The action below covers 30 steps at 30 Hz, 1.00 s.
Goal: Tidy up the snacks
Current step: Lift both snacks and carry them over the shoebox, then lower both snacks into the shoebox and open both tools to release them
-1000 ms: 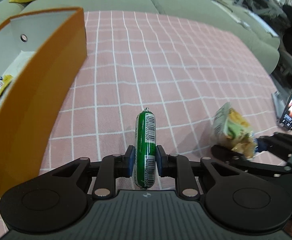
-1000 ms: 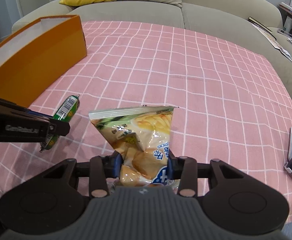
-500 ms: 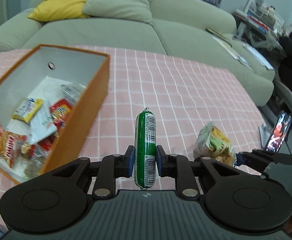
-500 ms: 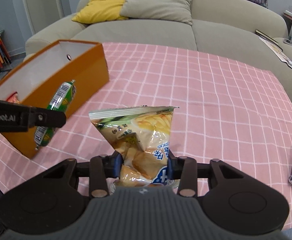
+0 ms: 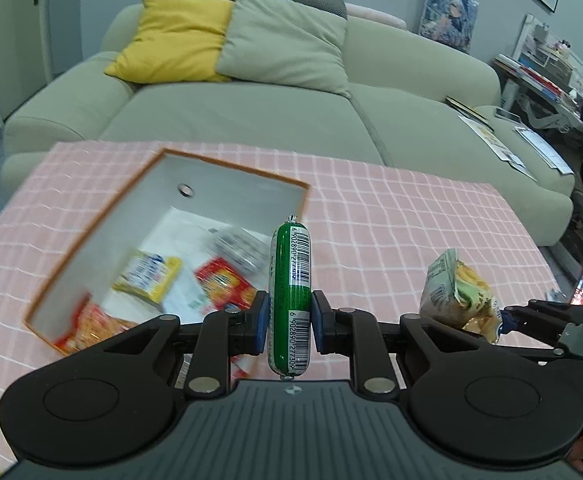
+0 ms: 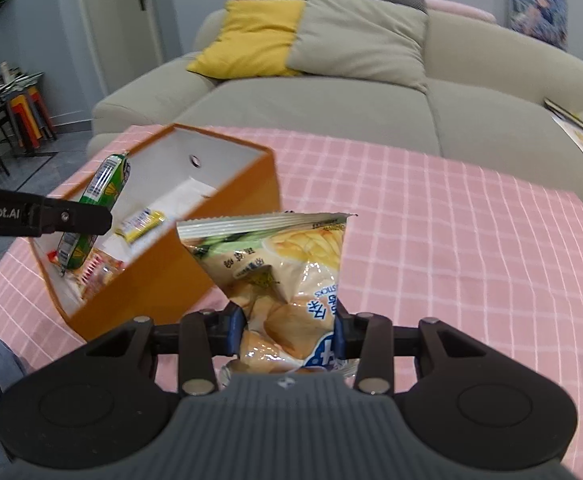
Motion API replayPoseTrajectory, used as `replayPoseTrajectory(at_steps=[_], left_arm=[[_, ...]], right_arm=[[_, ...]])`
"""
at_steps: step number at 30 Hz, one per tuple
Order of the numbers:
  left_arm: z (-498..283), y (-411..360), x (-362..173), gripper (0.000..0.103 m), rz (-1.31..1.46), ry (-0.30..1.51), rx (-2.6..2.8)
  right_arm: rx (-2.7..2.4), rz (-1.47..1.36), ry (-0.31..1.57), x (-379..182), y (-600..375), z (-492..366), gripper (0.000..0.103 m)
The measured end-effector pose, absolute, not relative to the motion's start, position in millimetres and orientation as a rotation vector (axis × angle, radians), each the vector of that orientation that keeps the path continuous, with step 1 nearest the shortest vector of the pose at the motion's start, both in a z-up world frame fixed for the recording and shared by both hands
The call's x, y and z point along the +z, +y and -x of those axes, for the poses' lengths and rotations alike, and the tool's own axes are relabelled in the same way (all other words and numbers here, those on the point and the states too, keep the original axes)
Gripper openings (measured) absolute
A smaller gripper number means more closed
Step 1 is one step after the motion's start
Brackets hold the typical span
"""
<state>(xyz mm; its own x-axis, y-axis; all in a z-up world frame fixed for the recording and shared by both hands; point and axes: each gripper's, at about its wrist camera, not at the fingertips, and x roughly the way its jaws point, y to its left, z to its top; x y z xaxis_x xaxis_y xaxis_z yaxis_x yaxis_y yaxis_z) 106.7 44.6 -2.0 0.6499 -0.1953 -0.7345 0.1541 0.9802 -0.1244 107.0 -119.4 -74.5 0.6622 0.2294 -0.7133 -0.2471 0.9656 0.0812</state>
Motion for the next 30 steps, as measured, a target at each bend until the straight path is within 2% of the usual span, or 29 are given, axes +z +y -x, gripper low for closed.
replayPoseTrajectory(at_steps=[10, 23, 30], left_arm=[[-128, 75, 7, 0.024, 0.006, 0.827, -0.164], [-166, 101, -16, 0.024, -0.019, 0.905, -0.157], [-192, 112, -37, 0.024, -0.016, 0.953, -0.134]], right_arm=[[0.37, 0.099, 0.742, -55, -69, -136, 0.038], [0.466, 0.214, 0.715, -56, -17, -184, 0.038], [0.508, 0.372, 0.686, -68, 15, -216, 0.038]])
